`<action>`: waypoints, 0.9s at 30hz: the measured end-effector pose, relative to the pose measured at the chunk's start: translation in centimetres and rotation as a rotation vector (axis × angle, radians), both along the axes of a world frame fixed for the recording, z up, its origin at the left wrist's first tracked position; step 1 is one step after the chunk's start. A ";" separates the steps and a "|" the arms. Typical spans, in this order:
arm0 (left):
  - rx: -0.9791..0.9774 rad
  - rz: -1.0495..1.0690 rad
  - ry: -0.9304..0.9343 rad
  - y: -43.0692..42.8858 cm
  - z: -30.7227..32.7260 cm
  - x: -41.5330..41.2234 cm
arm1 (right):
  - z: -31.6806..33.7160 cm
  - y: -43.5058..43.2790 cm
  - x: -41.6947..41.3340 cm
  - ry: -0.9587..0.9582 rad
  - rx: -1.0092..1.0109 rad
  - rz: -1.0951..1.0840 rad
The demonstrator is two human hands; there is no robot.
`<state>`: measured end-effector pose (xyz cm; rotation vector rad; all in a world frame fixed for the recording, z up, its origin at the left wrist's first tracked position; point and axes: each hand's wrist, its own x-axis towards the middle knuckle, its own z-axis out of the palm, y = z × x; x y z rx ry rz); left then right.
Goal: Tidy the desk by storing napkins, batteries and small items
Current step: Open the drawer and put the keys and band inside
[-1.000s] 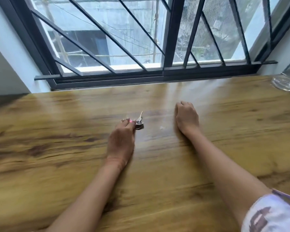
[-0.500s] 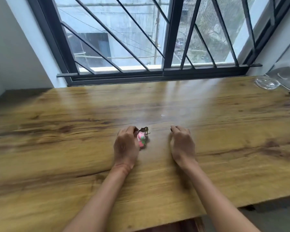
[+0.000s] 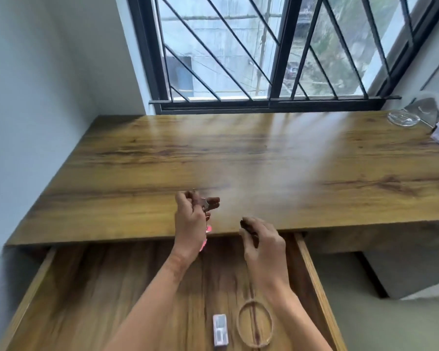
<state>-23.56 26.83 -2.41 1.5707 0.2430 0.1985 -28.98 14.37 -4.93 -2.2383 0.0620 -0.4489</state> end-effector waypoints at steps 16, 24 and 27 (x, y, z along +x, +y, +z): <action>0.174 0.061 0.386 7.3 -9.2 -17.7 | -7.6 8.0 -13.3 0.587 -0.173 0.240; 0.276 0.125 0.464 8.3 -11.9 -16.6 | -8.6 10.0 -11.9 0.657 -0.388 0.326; 0.335 0.136 0.476 8.5 -12.7 -15.3 | -9.3 10.1 -11.0 0.651 -0.415 0.334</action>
